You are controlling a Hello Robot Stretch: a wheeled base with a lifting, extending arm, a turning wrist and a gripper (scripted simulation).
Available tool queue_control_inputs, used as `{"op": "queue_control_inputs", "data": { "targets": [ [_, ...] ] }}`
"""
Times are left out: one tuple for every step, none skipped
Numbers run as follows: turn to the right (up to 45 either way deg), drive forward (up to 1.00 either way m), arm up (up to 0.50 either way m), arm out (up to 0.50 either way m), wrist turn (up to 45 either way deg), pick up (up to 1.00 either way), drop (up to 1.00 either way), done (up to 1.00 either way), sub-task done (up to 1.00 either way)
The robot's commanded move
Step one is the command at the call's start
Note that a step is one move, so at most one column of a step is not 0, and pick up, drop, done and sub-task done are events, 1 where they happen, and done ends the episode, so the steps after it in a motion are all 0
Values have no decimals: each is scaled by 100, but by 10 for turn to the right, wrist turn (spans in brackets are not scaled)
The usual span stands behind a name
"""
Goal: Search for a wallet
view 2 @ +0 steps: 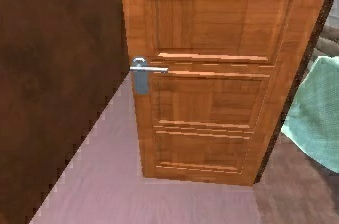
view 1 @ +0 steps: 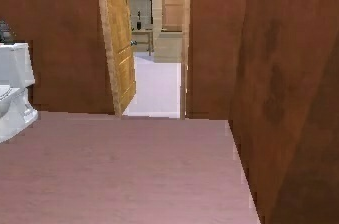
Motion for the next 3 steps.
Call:
{"op": "queue_control_inputs", "data": {
  "targets": [
    [0, 45, 0, 0, 0, 0, 0, 0, 0],
    [-420, 0, 0, 0, 0, 0, 0, 0, 0],
    [0, 10, 0, 0, 0, 0, 0, 0, 0]
  ]
}}
